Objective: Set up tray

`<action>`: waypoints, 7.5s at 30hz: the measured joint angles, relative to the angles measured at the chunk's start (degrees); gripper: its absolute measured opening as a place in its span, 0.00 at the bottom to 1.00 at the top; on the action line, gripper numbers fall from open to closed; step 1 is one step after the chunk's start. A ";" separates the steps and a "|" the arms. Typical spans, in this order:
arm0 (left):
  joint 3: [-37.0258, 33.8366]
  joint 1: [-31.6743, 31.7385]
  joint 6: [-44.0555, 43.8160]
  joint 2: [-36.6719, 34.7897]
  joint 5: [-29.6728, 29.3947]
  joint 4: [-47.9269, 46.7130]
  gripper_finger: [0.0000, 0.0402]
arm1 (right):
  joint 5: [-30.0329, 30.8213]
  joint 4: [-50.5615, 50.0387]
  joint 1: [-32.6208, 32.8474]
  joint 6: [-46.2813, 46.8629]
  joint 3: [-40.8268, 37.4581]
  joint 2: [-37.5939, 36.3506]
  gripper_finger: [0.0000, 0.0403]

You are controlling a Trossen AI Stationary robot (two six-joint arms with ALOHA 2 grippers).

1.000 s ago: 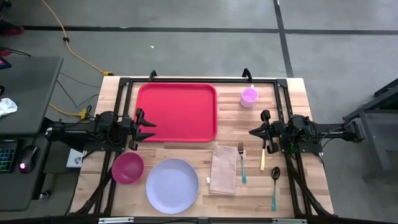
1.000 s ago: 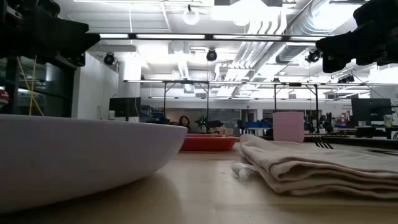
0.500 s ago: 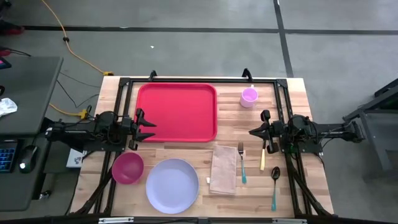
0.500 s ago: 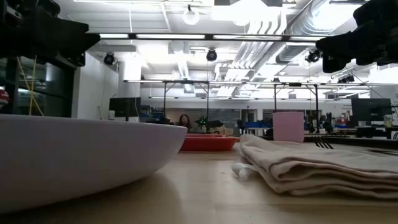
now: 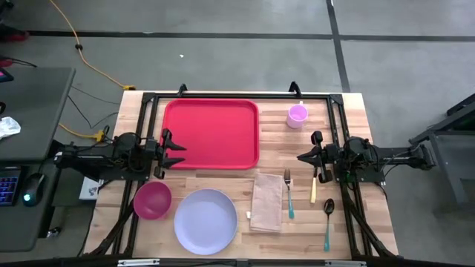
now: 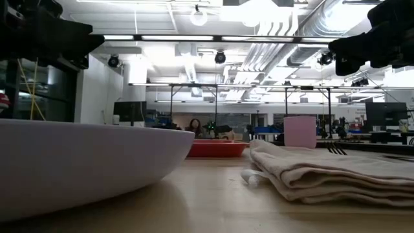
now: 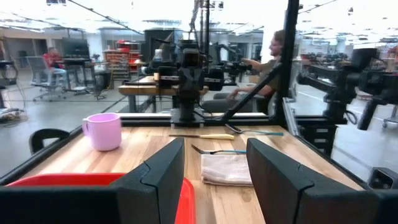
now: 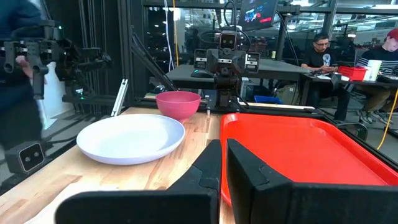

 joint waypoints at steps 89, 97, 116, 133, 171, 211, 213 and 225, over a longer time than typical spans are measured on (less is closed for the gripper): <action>0.01 0.01 -18.29 0.10 -15.21 6.03 0.52 | 39.15 -11.17 -1.86 -12.94 38.50 21.94 0.00; 0.01 0.01 -18.28 0.10 -15.21 6.03 0.52 | 42.56 -31.17 -1.84 -11.99 55.63 39.60 0.00; 0.01 0.01 -18.29 0.10 -15.21 6.03 0.52 | 31.88 -64.05 -18.53 -2.73 71.71 66.07 0.24; 0.01 0.01 -18.29 0.10 -15.23 6.03 0.52 | 19.64 -67.26 -28.90 -3.53 71.71 76.05 0.44; 0.03 0.01 -24.30 0.10 -15.27 6.16 0.52 | 20.45 -67.63 -31.16 10.40 71.69 87.06 0.54; 0.04 0.01 -24.32 0.10 -15.23 6.18 0.52 | 15.28 -66.90 -35.15 8.56 71.65 92.50 0.55; 0.04 0.01 -24.32 0.10 -15.23 6.18 0.52 | 15.39 -67.29 -35.17 9.01 71.65 93.02 0.55; 0.04 0.02 -24.31 0.09 -15.23 6.19 0.52 | 16.60 -70.78 -35.17 10.50 71.65 93.09 0.53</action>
